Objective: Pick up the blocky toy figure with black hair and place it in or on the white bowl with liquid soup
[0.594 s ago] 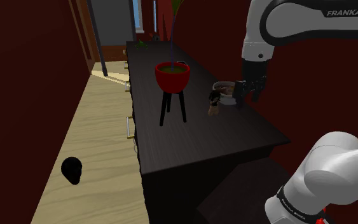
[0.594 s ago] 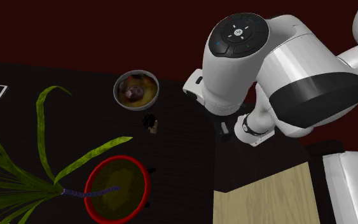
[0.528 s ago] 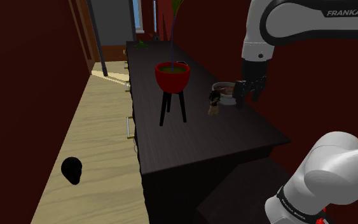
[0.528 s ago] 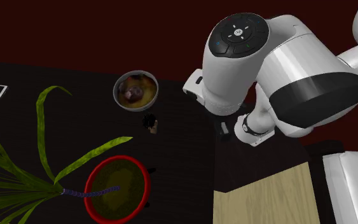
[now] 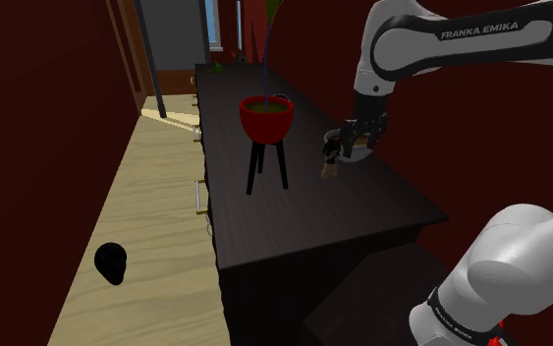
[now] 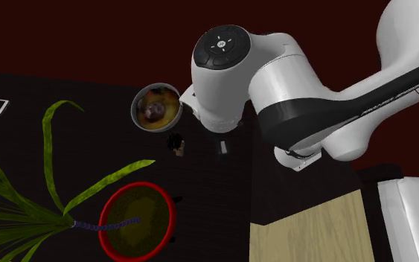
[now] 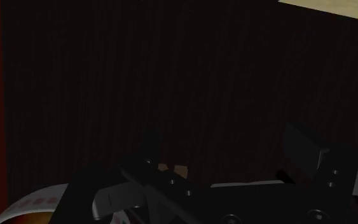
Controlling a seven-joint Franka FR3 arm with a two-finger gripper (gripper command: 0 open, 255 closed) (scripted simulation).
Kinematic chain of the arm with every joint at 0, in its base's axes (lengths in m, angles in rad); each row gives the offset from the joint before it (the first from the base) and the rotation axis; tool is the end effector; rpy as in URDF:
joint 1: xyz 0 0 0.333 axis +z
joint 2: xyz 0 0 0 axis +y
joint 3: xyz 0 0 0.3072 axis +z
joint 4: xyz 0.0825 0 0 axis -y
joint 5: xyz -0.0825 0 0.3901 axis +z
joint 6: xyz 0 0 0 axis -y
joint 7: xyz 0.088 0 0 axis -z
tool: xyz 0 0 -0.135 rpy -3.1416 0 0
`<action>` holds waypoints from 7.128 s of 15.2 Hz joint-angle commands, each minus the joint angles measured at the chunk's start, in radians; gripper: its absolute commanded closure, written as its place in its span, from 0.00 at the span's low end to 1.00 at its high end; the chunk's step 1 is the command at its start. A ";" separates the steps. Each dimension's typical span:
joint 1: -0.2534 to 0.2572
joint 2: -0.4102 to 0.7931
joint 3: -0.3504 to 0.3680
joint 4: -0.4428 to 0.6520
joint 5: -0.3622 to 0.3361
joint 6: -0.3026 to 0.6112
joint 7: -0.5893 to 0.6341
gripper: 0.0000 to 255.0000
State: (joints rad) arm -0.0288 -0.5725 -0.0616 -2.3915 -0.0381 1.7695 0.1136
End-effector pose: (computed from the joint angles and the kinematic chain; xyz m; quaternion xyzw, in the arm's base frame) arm 0.3807 -0.0401 0.4804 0.9954 -0.0923 -0.0251 0.0023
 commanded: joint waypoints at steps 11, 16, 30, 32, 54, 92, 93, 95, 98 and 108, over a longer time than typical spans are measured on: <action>-0.045 0.322 -0.070 0.179 -0.019 0.290 -0.022 0.00; -0.045 0.347 -0.073 0.137 -0.018 0.358 -0.023 0.00; -0.046 0.363 -0.075 0.117 -0.017 0.393 -0.025 1.00; -0.046 0.363 -0.075 0.117 -0.017 0.393 -0.025 1.00; -0.043 0.315 -0.067 0.314 -0.017 0.148 -0.026 1.00; -0.168 0.582 -0.249 0.810 0.053 -0.081 -0.353 1.00; -0.168 0.579 -0.249 0.792 0.051 -0.067 -0.352 1.00; -0.167 0.573 -0.248 0.758 0.050 -0.038 -0.351 1.00; -0.167 0.566 -0.248 0.709 0.047 0.004 -0.350 1.00; -0.166 0.558 -0.247 0.601 0.045 0.105 -0.349 1.00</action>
State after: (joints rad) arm -0.1947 -0.0135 -0.3085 -1.7882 0.0072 1.8720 -0.2357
